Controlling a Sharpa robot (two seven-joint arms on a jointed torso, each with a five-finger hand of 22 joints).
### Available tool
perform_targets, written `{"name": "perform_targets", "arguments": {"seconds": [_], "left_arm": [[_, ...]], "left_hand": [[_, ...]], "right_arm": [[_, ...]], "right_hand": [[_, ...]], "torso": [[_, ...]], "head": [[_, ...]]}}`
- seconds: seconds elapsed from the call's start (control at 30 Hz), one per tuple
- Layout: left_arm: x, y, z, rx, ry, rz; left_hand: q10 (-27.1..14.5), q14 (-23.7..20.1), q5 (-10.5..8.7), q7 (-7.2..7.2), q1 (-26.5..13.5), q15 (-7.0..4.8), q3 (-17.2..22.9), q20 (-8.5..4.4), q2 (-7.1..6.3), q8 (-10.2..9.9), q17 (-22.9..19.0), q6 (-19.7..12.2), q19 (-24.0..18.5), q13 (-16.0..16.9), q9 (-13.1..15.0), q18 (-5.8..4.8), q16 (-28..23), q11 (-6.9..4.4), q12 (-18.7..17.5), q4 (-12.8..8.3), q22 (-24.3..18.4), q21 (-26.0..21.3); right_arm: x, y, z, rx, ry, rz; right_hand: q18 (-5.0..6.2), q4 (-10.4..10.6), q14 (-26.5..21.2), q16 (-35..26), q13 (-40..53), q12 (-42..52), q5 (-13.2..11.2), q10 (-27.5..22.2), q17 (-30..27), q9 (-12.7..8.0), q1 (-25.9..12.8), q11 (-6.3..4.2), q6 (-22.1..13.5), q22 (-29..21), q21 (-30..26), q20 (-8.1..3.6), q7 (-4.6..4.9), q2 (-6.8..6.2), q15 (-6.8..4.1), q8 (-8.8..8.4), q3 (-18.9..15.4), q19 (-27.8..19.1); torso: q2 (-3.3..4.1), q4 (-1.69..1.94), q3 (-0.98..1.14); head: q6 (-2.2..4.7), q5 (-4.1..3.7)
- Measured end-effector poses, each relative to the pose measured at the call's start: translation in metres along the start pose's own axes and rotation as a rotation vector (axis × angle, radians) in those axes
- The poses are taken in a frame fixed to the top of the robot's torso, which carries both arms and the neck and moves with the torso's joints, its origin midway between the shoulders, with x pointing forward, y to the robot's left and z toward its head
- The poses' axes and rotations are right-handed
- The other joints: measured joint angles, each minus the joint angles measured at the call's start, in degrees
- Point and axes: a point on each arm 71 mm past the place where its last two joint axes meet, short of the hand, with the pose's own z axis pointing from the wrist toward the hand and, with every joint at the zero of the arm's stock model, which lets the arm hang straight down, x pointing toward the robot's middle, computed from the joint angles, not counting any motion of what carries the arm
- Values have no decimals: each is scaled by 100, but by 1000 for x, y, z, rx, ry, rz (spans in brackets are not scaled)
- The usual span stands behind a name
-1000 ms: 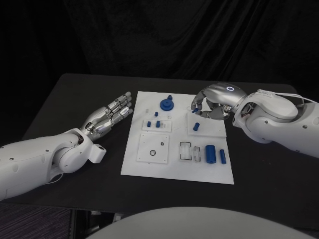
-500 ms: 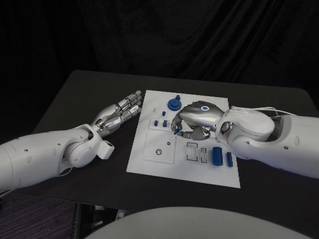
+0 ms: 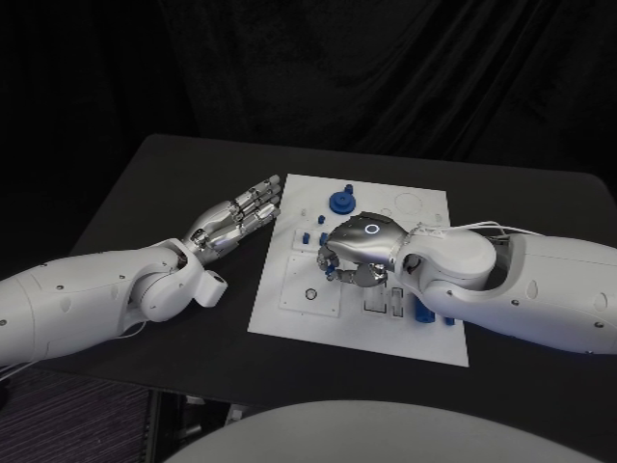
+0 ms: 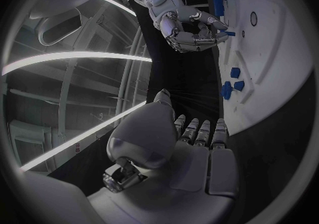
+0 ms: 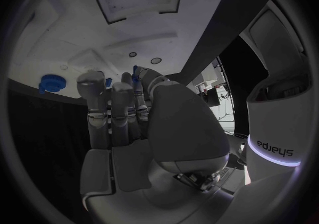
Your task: Assemble the parts on the task board
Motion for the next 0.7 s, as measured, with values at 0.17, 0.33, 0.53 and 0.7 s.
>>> {"name": "perform_targets", "arguments": {"seconds": [0.17, 0.33, 0.53, 0.7], "left_arm": [[1, 0, 1, 1, 3, -2], [2, 1, 1, 0, 3, -2], [2, 1, 2, 0, 4, -3], [3, 2, 2, -1, 6, -5]], "left_hand": [[0, 0, 0, 0, 0, 0, 0, 0, 0, 0, 1, 0, 0, 0, 0, 0, 0, 0, 0, 0, 0, 0], [0, 0, 0, 0, 0, 0, 0, 0, 0, 0, 1, 0, 0, -1, 0, 0, 0, 0, 0, 0, 0, 0], [-3, 0, 0, 0, 0, 0, 27, 0, 0, 0, 2, 0, 0, -1, -1, 0, 0, 3, 0, -5, -1, 0], [-21, 0, 27, 0, 13, -1, 31, 0, 13, 0, 2, 0, 0, -1, -1, 0, 0, 21, 0, 0, -1, 0]], "right_arm": [[2, 1, 1, -5, 2, -22], [3, 2, 2, -7, 3, -39], [4, 0, 2, -2, 9, -51], [5, -1, 2, 2, 16, -55]], "right_hand": [[0, -17, -20, 0, -6, -21, 0, 20, -10, 1, -1, -20, 11, 0, -23, 0, -2, -1, 20, -4, 17, 0], [0, -33, -37, -18, -11, -32, 0, 20, -24, 7, -15, -20, 11, 0, -35, 0, -2, -15, 3, -27, 32, 0], [-1, -33, -55, -41, -28, -76, -29, 20, -54, 407, 10, -20, 11, 0, -89, 0, -2, -40, -15, -84, 32, -42], [0, -33, -55, -49, -33, -76, -40, 40, -62, 427, 10, 1, 10, 0, -89, 0, -2, -40, -15, -92, 32, -42]], "torso": [[3, -4, -1], [6, -19, -1], [-1, -19, -2], [-5, -15, -3]], "head": [[0, -3], [0, 24], [0, 40], [0, 48]]}}
